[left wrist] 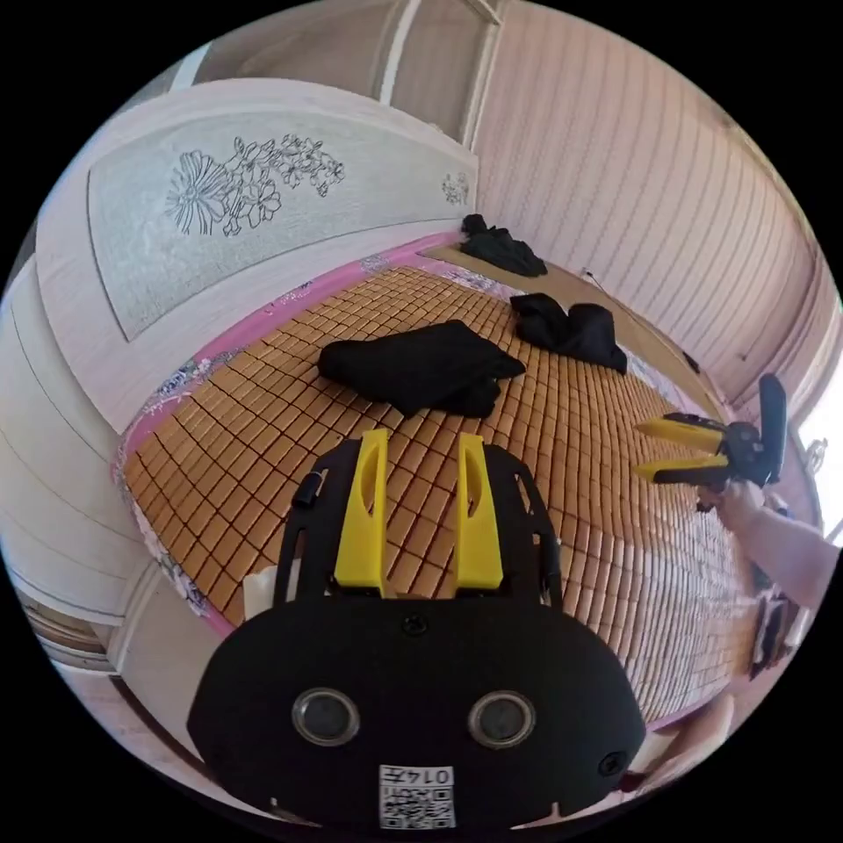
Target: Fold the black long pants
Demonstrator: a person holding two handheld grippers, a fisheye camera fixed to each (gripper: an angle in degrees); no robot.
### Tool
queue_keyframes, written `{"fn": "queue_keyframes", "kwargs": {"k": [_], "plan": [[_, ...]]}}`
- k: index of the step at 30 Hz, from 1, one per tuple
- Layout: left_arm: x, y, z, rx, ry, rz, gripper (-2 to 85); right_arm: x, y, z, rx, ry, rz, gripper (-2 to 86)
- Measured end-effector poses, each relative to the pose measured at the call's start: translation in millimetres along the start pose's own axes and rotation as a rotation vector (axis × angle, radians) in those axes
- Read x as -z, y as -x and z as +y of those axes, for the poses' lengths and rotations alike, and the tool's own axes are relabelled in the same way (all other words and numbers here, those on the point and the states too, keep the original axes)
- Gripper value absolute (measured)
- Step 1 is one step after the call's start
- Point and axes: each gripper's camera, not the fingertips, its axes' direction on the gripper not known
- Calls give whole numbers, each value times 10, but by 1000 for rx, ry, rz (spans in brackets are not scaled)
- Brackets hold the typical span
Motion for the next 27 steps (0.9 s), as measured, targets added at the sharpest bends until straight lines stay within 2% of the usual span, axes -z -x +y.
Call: {"fn": "queue_keyframes", "kwargs": {"k": [3, 5, 7, 9, 10, 12, 13, 18, 22, 24, 26, 27], "plan": [[-302, 407, -347, 179, 9, 110, 151, -529, 244, -758, 131, 51, 24, 184], [-507, 593, -557, 260, 51, 118, 141, -833, 361, -1211, 93, 13, 9, 199], [-585, 675, -692, 286, 108, 135, 80, -1030, 387, -1454, 1, -7, -3, 192], [-512, 630, -789, 234, 119, 125, 24, -1229, 379, -1583, -68, 33, 20, 167], [-353, 521, -836, 147, 88, 118, 13, -1334, 372, -1607, -101, 88, 69, 144], [-62, 321, -832, 29, 55, 141, 3, -1300, 380, -1548, -80, 75, 53, 96], [173, 181, -767, -30, 21, 152, -1, -1180, 380, -1472, -53, 38, 5, 56], [1259, -319, -520, -99, -153, 242, -6, -409, 381, -1008, -36, -109, -193, 35], [2119, -1188, -427, -268, -253, 344, -5, 562, 367, -338, -180, -330, -357, 25], [2324, -1670, -338, -342, -218, 482, -2, 940, 310, 121, -312, -419, -433, 24], [2397, -2379, -64, -413, -105, 691, 9, 1305, 247, 881, -531, -482, -513, 25], [2381, -2588, 46, -441, -63, 727, 12, 1374, 252, 1097, -584, -494, -523, 26]]}}
